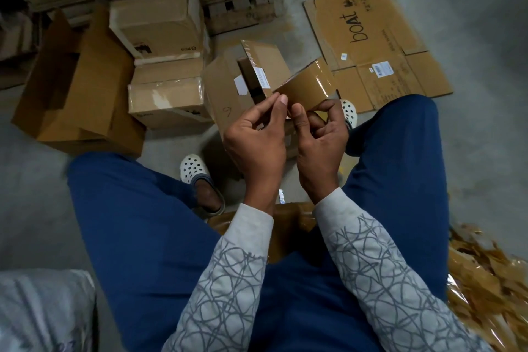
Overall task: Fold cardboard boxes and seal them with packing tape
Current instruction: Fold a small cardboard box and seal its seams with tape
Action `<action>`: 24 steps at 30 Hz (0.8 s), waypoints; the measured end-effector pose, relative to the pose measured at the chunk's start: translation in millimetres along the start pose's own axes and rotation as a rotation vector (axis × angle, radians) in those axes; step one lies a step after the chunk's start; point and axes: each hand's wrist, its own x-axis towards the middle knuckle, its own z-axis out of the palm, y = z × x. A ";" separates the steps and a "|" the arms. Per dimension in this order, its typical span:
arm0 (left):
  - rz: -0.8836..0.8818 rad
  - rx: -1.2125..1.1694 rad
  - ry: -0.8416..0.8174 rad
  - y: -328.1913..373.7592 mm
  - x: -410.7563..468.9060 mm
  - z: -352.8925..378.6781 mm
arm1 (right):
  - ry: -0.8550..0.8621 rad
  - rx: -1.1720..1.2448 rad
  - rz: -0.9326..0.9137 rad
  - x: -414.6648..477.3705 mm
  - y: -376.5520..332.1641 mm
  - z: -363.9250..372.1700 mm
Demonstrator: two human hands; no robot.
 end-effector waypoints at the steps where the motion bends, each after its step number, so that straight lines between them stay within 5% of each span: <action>1: -0.006 -0.003 0.000 -0.4 -0.3 -0.3 | 0.001 -0.002 0.001 0.2 0.1 -0.1; 9: 0.163 0.191 0.029 6.6 -1.8 0.9 | -0.032 0.028 -0.009 -0.6 4.1 -1.1; 24: 0.138 0.220 -0.078 -1.3 7.9 7.5 | -0.012 -0.037 -0.068 -1.5 2.5 1.2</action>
